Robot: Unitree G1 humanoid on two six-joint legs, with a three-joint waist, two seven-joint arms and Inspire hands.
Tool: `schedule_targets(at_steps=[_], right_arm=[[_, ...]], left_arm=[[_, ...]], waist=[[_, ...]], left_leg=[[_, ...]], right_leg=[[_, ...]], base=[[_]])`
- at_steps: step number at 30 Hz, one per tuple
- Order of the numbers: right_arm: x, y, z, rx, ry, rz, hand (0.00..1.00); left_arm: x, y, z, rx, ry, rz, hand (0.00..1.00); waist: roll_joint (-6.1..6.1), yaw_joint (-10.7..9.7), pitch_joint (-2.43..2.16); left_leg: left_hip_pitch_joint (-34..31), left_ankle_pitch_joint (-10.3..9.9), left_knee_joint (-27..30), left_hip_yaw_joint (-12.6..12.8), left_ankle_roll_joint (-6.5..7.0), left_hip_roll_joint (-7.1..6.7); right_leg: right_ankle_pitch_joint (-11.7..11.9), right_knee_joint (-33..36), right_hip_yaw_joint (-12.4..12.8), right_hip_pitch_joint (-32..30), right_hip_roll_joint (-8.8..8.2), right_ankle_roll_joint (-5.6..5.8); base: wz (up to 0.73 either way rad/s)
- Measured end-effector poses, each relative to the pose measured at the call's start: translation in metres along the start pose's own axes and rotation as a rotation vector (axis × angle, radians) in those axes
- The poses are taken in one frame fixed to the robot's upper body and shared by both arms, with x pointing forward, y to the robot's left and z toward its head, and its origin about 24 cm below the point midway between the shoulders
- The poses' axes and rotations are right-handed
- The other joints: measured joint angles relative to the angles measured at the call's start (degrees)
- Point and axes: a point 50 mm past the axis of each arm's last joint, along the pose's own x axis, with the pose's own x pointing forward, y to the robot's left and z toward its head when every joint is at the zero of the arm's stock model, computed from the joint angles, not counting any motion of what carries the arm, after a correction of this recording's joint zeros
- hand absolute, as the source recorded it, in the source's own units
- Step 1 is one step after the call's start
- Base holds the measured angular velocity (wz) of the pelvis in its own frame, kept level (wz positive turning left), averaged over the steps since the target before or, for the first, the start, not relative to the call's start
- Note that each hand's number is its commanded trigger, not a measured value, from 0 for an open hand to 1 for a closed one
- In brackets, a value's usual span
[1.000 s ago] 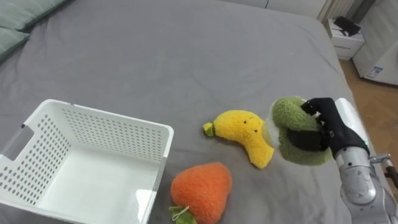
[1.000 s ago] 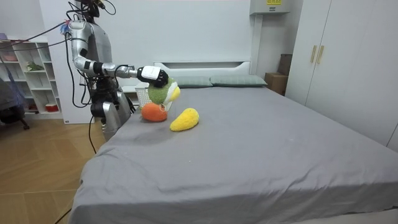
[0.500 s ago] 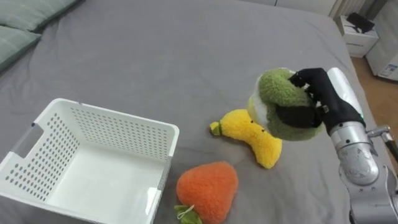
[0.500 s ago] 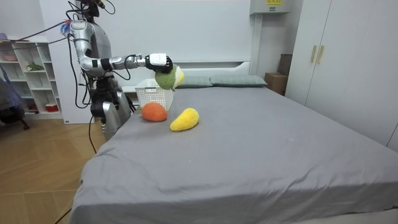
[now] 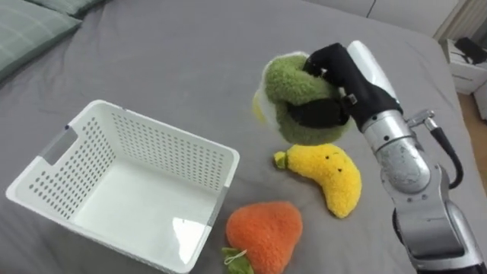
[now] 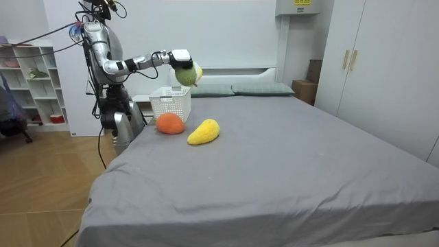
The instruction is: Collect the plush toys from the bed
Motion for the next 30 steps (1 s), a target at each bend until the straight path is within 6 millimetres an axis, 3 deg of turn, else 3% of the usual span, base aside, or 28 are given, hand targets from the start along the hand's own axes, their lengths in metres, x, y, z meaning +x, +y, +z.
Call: schedule_targets(at_steps=[4,6,11,18,19,20,21,22,30], right_arm=[[0.006,0.006,0.010,-0.020,-0.018,0.062,1.00],[0.010,0.006,0.015,-0.026,-0.040,0.077,1.00],[0.011,0.016,0.021,-0.025,-0.054,0.136,1.00],[0.014,0.038,0.035,0.013,-0.087,0.203,1.00],[0.015,0.041,0.037,0.027,-0.088,0.215,0.85],[0.016,0.042,0.038,0.030,-0.090,0.222,0.77],[0.018,0.044,0.039,0.030,-0.094,0.236,0.51],[0.020,0.048,0.041,0.024,-0.097,0.250,0.00],[0.022,0.063,0.038,0.013,-0.071,0.321,0.00]], left_arm=[[0.000,-0.002,-0.001,0.007,0.007,-0.003,0.00],[0.000,-0.001,-0.001,0.009,0.009,-0.002,0.00],[0.000,-0.002,0.000,0.013,0.020,-0.001,0.00],[0.000,-0.003,0.002,0.024,0.024,-0.007,0.00],[0.001,-0.004,0.003,0.025,0.021,-0.009,0.00],[0.001,-0.004,0.003,0.027,0.021,-0.010,0.00],[0.000,-0.005,0.004,0.037,0.019,-0.014,0.00],[0.000,-0.007,0.004,0.047,0.019,-0.021,0.00],[0.000,-0.012,0.007,0.088,0.012,-0.037,0.00]], waist=[[-0.05,1.4,0.15],[-0.16,2.0,0.48],[-0.56,4.2,0.76],[-0.64,6.8,0.80],[-0.65,7.1,0.80],[-0.65,7.2,0.80],[-0.61,7.3,0.83],[-0.52,7.3,0.90],[-0.41,7.8,0.99]], left_leg=[[-0.7,0.4,0.1,-1.4,0.14,-0.39],[-0.9,0.6,0.1,-1.8,0.14,-0.50],[-1.6,0.7,0.2,-2.8,0.07,-0.63],[-3.0,1.1,0.3,-3.4,0.03,-0.78],[-3.2,1.2,0.3,-3.9,0.02,-0.87],[-3.4,1.2,0.3,-4.1,0.03,-0.92],[-3.5,1.3,0.4,-4.3,0.06,-0.97],[-3.5,1.3,0.4,-4.4,0.09,-1.02],[-3.7,1.5,0.5,-5.6,0.19,-1.50]], right_leg=[[0.0,0.0,-1.5,-0.1,-0.32,0.01],[0.0,0.0,-1.9,-0.1,-0.39,0.01],[0.0,-0.1,-2.0,-0.3,-0.35,0.01],[0.0,-0.1,-3.4,-1.3,-0.51,-0.01],[0.0,-0.1,-3.8,-1.3,-0.56,-0.01],[0.0,-0.1,-4.1,-1.3,-0.60,-0.01],[0.0,-0.2,-4.7,-1.3,-0.68,0.00],[0.0,-0.3,-4.9,-1.3,-0.73,0.00],[0.0,-0.2,-5.8,-1.2,-0.99,0.05]], base=[[0.17],[0.13],[0.10],[0.06],[0.16],[0.20],[0.16],[0.12],[0.06]])
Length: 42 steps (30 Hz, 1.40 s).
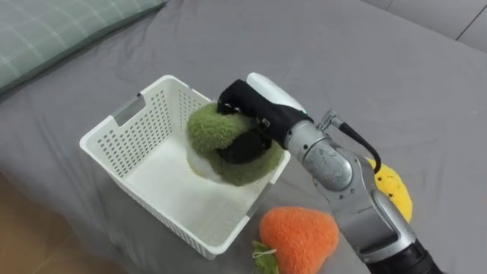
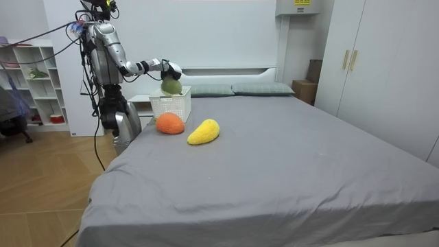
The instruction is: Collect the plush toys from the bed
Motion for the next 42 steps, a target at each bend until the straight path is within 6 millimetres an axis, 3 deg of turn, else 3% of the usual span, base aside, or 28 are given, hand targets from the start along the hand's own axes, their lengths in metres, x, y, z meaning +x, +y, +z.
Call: schedule_targets(at_steps=[13,29,37,42], right_arm=[[0.001,0.002,-0.005,0.004,0.021,0.009,0.00],[0.000,-0.003,-0.007,0.002,0.031,-0.014,0.00],[-0.005,-0.024,-0.018,0.020,0.069,-0.147,0.00],[-0.011,-0.039,-0.026,0.055,0.068,-0.256,0.00]], left_arm=[[0.000,0.000,0.005,0.004,-0.006,0.006,0.00],[0.000,0.000,0.006,-0.008,-0.005,0.007,0.00],[0.000,0.001,-0.001,-0.020,0.013,0.012,0.00],[-0.002,0.003,-0.008,-0.022,0.027,0.039,0.00]], waist=[[0.36,-0.5,0.23],[0.80,-0.6,0.09],[0.82,-1.2,0.03],[0.90,-3.8,0.05]], left_leg=[[-0.8,0.0,0.8,-0.6,0.00,-0.12],[-1.0,0.2,0.5,-0.1,0.00,-0.05],[-0.7,0.3,0.4,0.1,0.08,-0.06],[-0.1,0.4,0.7,0.3,0.10,-0.06]], right_leg=[[0.0,0.1,-0.6,-0.1,-0.04,0.02],[0.0,0.1,0.4,-0.9,-0.05,0.02],[0.0,0.2,0.8,-0.8,-0.11,0.05],[0.1,0.2,0.8,-0.3,-0.11,0.12]], base=[[0.03],[-0.02],[0.00],[0.00]])
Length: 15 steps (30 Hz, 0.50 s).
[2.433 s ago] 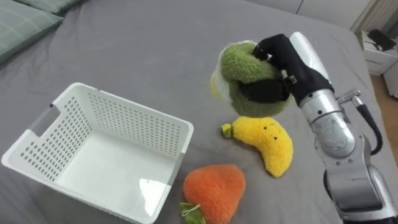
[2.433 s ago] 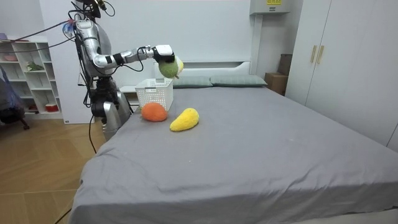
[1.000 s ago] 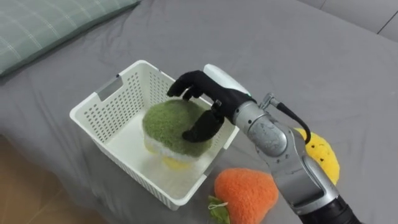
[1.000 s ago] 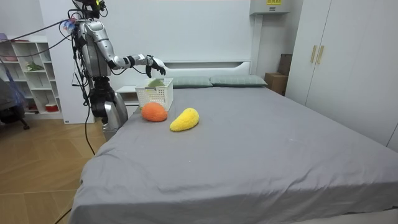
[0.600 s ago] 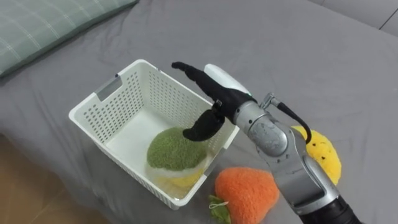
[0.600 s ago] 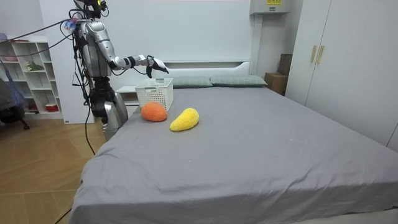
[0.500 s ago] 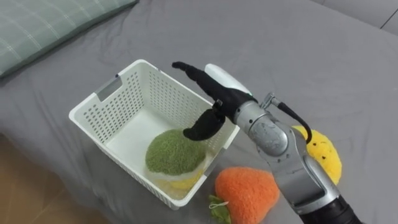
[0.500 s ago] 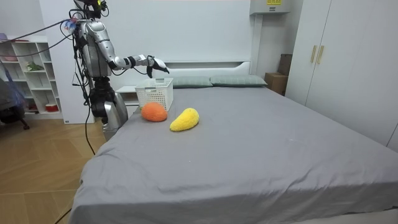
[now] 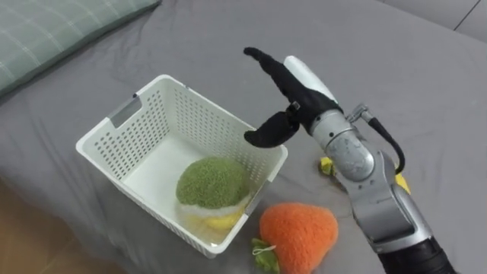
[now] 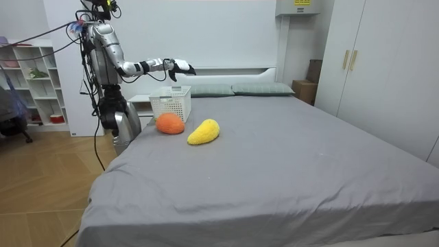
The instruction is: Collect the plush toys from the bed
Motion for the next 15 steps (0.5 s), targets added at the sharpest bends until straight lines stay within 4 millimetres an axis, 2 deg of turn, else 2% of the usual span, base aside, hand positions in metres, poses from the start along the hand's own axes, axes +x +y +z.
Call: schedule_targets(at_steps=[3,7,11,12,15], right_arm=[[-0.003,-0.006,-0.015,0.019,0.036,-0.061,0.00],[-0.010,0.003,-0.044,0.035,0.146,-0.062,0.00],[-0.017,0.002,-0.060,0.047,0.208,-0.088,0.00],[-0.019,-0.003,-0.065,0.059,0.218,-0.111,0.00],[-0.023,-0.009,-0.082,0.084,0.276,-0.169,0.00]], left_arm=[[0.000,0.002,-0.001,-0.009,0.000,0.012,0.00],[-0.001,0.003,-0.007,0.010,0.005,0.018,0.00],[-0.003,0.004,-0.019,0.037,0.030,0.023,0.00],[-0.003,0.005,-0.022,0.039,0.038,0.023,0.00],[-0.004,0.005,-0.028,0.047,0.053,0.027,0.00]], waist=[[0.15,-0.6,0.03],[0.14,-1.7,0.02],[0.14,-3.1,-0.08],[0.15,-3.3,-0.13],[0.18,-3.4,-0.70]], left_leg=[[0.5,0.0,-0.2,0.1,0.00,0.05],[0.8,0.0,-0.2,1.0,0.01,0.23],[0.3,-0.1,-0.2,1.1,0.08,0.23],[0.2,-0.1,-0.1,1.1,0.09,0.22],[0.4,-0.1,0.1,1.2,0.10,0.21]], right_leg=[[0.0,0.0,0.1,0.5,0.00,0.01],[0.0,0.2,0.5,0.4,0.02,0.02],[0.1,0.2,1.0,0.0,0.01,0.10],[0.1,0.3,1.1,-0.2,0.02,0.10],[0.1,0.3,1.3,0.0,-0.03,0.12]], base=[[-0.02],[-0.08],[-0.03],[0.00],[0.00]])
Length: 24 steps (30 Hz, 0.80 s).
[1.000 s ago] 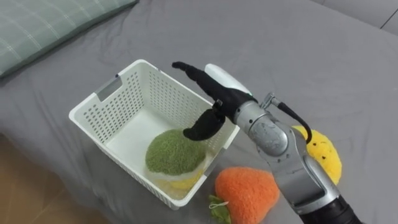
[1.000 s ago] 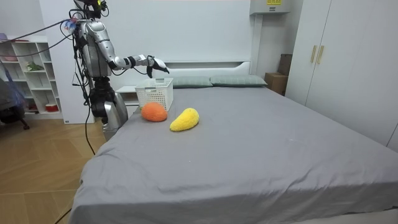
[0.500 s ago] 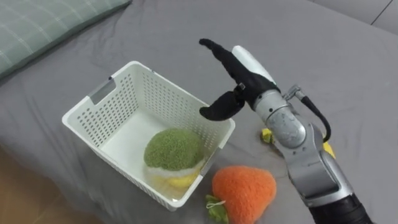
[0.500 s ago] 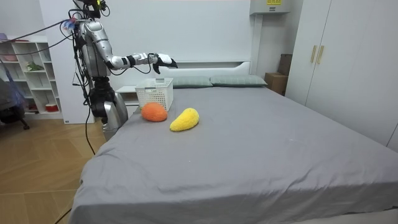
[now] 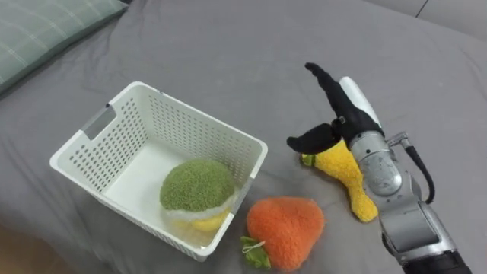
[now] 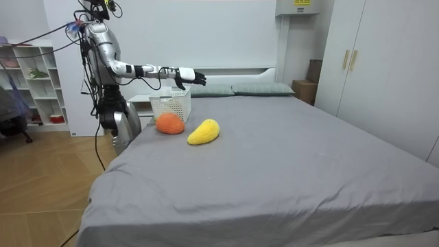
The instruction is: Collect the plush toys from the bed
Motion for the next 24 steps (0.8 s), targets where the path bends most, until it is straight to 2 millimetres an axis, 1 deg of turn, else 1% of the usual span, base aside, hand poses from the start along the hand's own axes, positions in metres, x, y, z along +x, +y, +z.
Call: schedule_targets(at_steps=[2,5,6,7,9,12,14,16,20,22,23,24], right_arm=[[0.000,-0.003,-0.008,0.005,0.031,-0.021,0.00],[0.000,-0.005,-0.020,-0.007,0.073,-0.028,0.00],[0.002,-0.006,-0.027,0.000,0.099,-0.027,0.00],[0.005,-0.007,-0.035,0.014,0.139,-0.024,0.00],[0.008,-0.011,-0.044,0.002,0.182,-0.029,0.00],[0.011,-0.015,-0.058,-0.016,0.245,-0.051,0.00],[0.010,-0.021,-0.068,-0.004,0.294,-0.071,0.00],[0.010,-0.028,-0.077,-0.003,0.333,-0.089,0.00],[0.012,-0.034,-0.087,-0.002,0.391,-0.112,0.00],[0.014,-0.039,-0.091,-0.004,0.412,-0.131,0.00],[0.015,-0.039,-0.092,-0.007,0.420,-0.135,0.00],[0.015,-0.042,-0.095,-0.007,0.440,-0.139,0.00]], left_arm=[[0.000,0.000,0.000,0.003,0.002,0.001,0.00],[0.000,0.001,-0.001,0.004,0.008,0.001,0.00],[0.001,0.002,0.000,0.003,0.007,0.002,0.00],[0.001,0.004,0.000,0.002,0.007,0.001,0.00],[0.001,0.005,0.000,0.003,0.005,0.001,0.00],[0.002,0.005,0.002,-0.003,0.001,-0.012,0.00],[0.003,0.006,0.007,-0.017,-0.008,-0.013,0.00],[0.004,0.011,0.012,-0.019,-0.020,-0.006,0.00],[0.008,0.022,0.026,0.023,-0.063,0.015,0.00],[0.009,0.023,0.040,0.027,-0.096,0.017,0.00],[0.009,0.023,0.042,0.020,-0.102,0.014,0.00],[0.009,0.022,0.048,0.007,-0.113,0.011,0.00]], waist=[[0.10,-0.1,-0.07],[0.37,-0.1,-0.35],[0.37,-0.4,-0.45],[0.41,-0.6,-0.44],[0.40,-1.6,-0.46],[0.33,-2.8,-0.50],[0.26,-3.0,-0.48],[0.17,-3.3,-0.41],[-0.32,-3.6,0.15],[-0.44,-3.7,0.62],[-0.42,-3.7,0.64],[-0.35,-3.7,0.76]], left_leg=[[0.1,0.0,0.0,0.0,0.00,0.00],[-0.2,0.0,-0.1,0.2,-0.01,0.07],[-0.7,0.0,-0.1,0.1,-0.03,0.11],[-1.3,0.0,0.1,0.1,-0.02,0.12],[-2.2,0.3,0.1,-0.1,0.14,0.02],[-4.6,0.6,0.6,-0.3,0.25,-0.04],[-6.5,0.8,1.1,-0.3,0.32,-0.02],[-8.1,1.3,1.1,-0.1,0.43,-0.06],[-9.2,1.4,1.0,-0.1,0.42,-0.04],[-10.6,1.5,1.0,-0.1,0.40,-0.04],[-10.9,1.5,1.1,-0.1,0.42,-0.06],[-11.4,1.5,1.1,-0.1,0.45,-0.06]], right_leg=[[0.0,-0.2,0.1,0.2,0.05,0.02],[0.0,0.0,0.2,-0.3,-0.04,0.00],[0.0,0.4,0.1,-0.7,-0.11,0.00],[0.0,0.6,-0.4,-1.1,-0.10,0.00],[0.1,0.7,-1.1,-1.8,-0.14,-0.01],[0.4,0.9,-1.2,-4.1,-0.16,-0.01],[0.7,1.0,-1.2,-5.9,-0.17,-0.06],[0.9,1.1,-1.2,-7.8,-0.33,-0.09],[1.0,1.0,-1.3,-8.9,-0.45,-0.10],[1.1,1.1,-1.3,-10.4,-0.34,-0.16],[1.1,1.2,-1.2,-10.8,-0.31,-0.16],[1.1,1.5,-1.2,-11.5,-0.37,-0.15]], base=[[0.00],[-0.01],[0.00],[0.05],[0.12],[0.06],[0.00],[0.00],[0.00],[0.00],[0.00],[0.00]])
